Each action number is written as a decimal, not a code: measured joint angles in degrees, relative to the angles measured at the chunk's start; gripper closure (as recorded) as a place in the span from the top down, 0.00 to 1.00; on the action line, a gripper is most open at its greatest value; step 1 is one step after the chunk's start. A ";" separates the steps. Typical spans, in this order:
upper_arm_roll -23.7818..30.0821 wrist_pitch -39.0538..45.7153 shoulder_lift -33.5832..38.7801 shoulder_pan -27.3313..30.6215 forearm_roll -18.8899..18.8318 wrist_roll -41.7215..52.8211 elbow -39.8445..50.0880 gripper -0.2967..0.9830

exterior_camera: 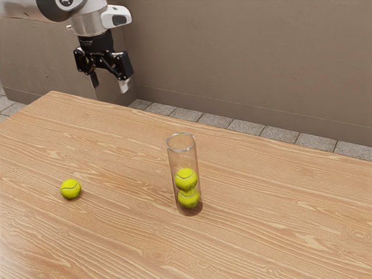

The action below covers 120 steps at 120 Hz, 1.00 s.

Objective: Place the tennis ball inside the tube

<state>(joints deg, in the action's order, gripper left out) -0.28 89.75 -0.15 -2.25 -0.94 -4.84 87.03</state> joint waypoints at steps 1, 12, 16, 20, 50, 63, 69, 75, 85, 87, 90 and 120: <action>0.00 0.00 0.00 0.01 -0.01 0.00 0.00 0.77; 0.01 -0.03 0.03 0.10 -0.06 0.04 0.09 0.77; 0.01 -0.04 0.11 0.13 -0.08 0.07 0.31 0.77; 0.01 -0.07 0.26 0.17 -0.08 0.09 0.58 0.77; 0.07 2.49 12.57 4.17 -0.25 0.15 19.54 0.77; 0.03 6.77 14.87 8.10 -0.27 0.17 29.03 0.77; 0.02 9.18 15.10 9.28 -0.28 0.18 32.26 0.77; 0.00 11.80 15.18 10.66 -0.28 0.19 35.23 0.77; 0.07 16.84 15.39 12.96 -0.31 0.22 40.40 0.77; 0.08 17.80 15.39 13.26 -0.33 0.21 41.19 0.77; 0.08 19.33 15.37 13.58 -0.40 0.18 42.28 0.77; 0.04 32.29 11.33 16.83 -1.21 1.50 46.73 0.77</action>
<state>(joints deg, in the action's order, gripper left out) -0.24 122.04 11.18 14.58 -2.15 -3.34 133.76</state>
